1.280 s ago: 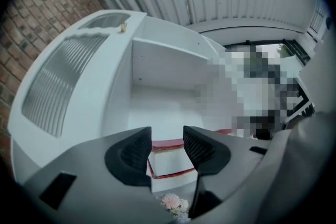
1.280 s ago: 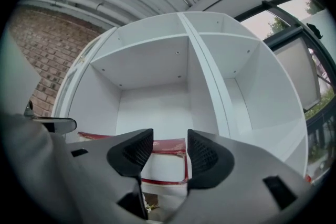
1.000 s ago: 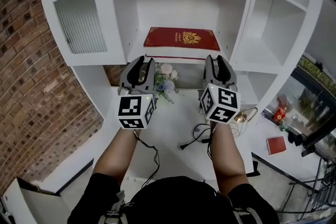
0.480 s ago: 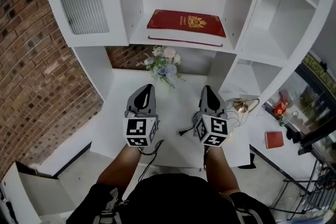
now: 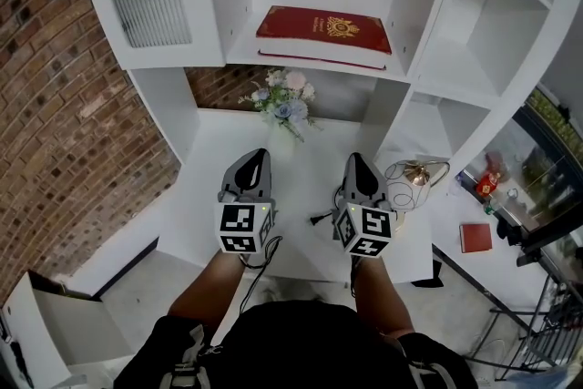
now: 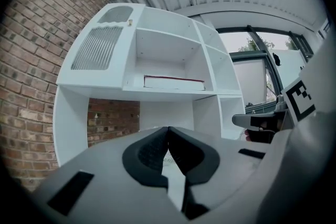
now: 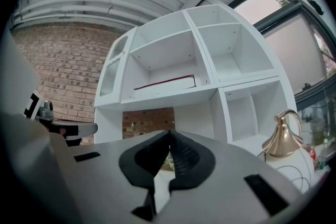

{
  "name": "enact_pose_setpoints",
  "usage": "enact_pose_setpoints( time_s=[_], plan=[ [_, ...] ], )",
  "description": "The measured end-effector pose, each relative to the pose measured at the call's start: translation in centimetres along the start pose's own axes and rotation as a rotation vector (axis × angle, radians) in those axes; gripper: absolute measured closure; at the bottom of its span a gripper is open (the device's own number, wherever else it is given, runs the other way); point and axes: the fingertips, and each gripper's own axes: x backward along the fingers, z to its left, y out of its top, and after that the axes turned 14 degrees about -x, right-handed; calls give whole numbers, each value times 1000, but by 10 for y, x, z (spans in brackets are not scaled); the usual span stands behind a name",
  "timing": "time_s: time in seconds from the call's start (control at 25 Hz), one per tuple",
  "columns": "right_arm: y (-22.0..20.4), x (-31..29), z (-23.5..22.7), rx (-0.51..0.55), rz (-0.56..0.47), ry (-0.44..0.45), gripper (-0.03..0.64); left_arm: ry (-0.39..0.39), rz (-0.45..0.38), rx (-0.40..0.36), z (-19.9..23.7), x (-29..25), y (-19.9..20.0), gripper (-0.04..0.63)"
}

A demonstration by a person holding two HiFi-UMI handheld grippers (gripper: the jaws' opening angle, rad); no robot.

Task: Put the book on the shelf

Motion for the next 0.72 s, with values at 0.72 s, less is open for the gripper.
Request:
enact_pose_setpoints(
  time_s=[0.72],
  plan=[
    [-2,4,-5,-4,2,-1,604,7,43,6,-2,2,-5,580]
  ],
)
